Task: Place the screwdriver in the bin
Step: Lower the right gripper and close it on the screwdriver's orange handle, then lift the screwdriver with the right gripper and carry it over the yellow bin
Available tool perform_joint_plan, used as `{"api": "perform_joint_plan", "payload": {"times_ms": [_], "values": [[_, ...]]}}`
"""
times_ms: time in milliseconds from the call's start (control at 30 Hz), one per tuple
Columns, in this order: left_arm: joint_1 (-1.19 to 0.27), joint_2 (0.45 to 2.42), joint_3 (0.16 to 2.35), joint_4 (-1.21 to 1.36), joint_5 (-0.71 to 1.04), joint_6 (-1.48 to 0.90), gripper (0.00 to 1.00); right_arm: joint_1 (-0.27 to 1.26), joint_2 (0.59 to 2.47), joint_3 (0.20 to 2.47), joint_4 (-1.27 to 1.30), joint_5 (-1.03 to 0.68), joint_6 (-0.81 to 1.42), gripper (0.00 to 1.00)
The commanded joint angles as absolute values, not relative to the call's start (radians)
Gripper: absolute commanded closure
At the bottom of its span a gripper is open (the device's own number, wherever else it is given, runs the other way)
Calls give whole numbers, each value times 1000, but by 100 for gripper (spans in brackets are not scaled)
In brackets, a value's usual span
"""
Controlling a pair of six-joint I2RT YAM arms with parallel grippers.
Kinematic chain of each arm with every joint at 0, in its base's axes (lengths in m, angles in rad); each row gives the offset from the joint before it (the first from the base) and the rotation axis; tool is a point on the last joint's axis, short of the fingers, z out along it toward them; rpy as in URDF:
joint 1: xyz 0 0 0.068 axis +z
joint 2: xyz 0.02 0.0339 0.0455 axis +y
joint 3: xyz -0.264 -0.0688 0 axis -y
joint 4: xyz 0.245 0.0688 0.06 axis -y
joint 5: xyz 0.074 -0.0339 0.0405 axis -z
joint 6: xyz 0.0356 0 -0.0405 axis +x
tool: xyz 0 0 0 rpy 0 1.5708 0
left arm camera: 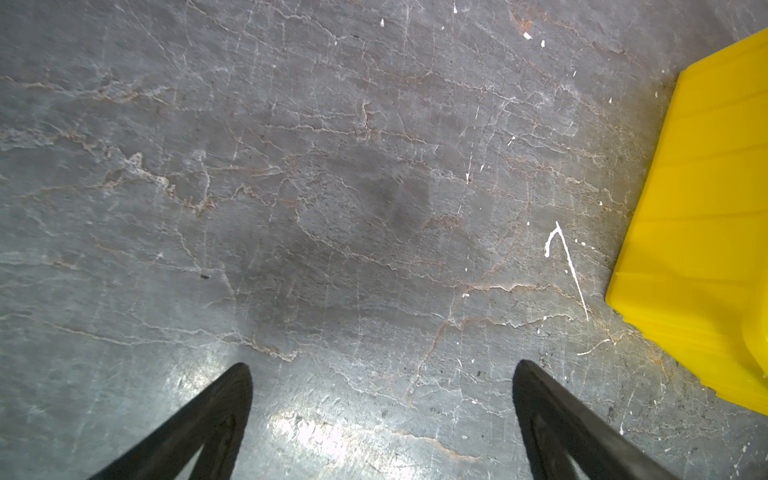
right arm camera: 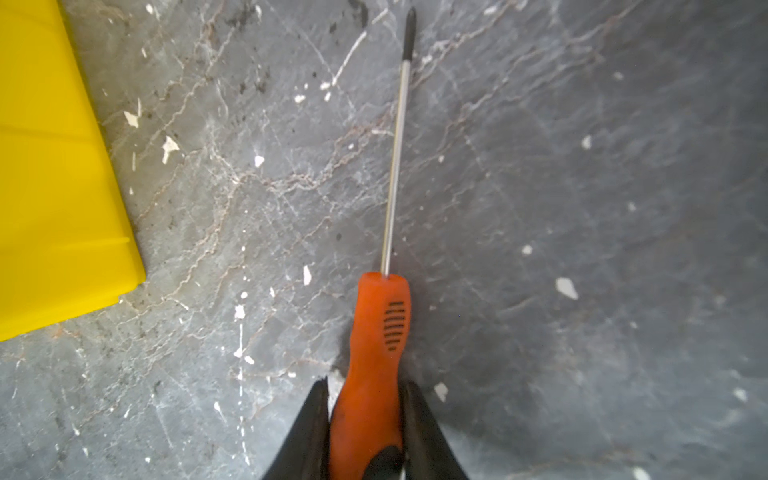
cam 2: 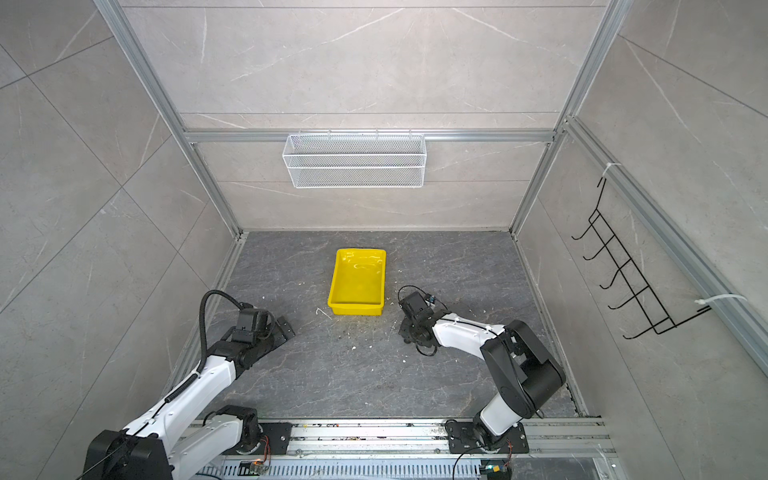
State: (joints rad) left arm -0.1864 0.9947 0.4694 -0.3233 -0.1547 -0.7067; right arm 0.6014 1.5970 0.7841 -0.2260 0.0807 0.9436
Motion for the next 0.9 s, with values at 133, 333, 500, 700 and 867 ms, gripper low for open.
{"api": "perform_joint_plan", "payload": {"times_ms": [133, 333, 500, 700, 867], "values": [[-233, 1049, 549, -225, -64, -698, 0, 620, 1518, 717, -200, 48, 938, 83], [-425, 1104, 686, -155, -239, -779, 0, 620, 1413, 674, -289, 99, 880, 83], [-425, 1171, 616, 45, -191, -660, 0, 628, 1361, 646, -309, 82, 845, 83], [-402, 1211, 615, 0, -282, -637, 0, 673, 1290, 659, -367, 164, 802, 83], [-396, 1258, 659, -64, -330, -649, 0, 727, 1287, 746, -408, 255, 762, 82]]}}
